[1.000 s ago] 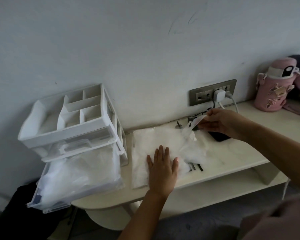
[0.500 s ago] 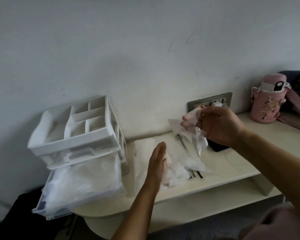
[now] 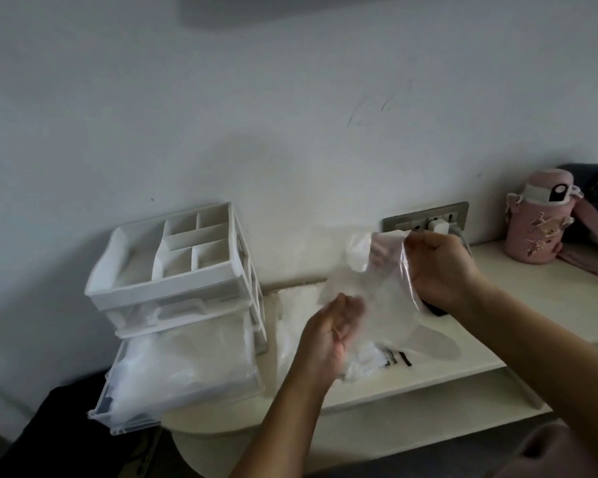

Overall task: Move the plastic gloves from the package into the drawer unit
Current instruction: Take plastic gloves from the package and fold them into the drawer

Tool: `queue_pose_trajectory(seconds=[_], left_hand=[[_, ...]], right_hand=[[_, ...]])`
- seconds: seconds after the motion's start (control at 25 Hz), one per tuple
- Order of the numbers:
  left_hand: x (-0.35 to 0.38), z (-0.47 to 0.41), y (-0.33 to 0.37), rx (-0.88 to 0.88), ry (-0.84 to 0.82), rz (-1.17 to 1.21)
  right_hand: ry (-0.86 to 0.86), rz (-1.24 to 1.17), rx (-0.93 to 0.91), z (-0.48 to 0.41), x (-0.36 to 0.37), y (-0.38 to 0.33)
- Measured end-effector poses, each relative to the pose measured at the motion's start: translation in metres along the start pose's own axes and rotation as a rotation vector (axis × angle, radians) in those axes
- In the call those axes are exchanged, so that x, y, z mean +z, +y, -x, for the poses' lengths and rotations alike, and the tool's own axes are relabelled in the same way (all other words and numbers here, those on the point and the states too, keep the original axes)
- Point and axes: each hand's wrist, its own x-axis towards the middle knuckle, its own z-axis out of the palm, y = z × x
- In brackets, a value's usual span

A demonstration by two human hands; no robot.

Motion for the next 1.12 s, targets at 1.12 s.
queue_pose_trajectory(seconds=[1.12], left_hand=[[-0.149,0.105,0.200,0.505,0.778,-1.236]], right_hand=[[0.034,1.404,-0.087,-0.042,0.124,0.128]])
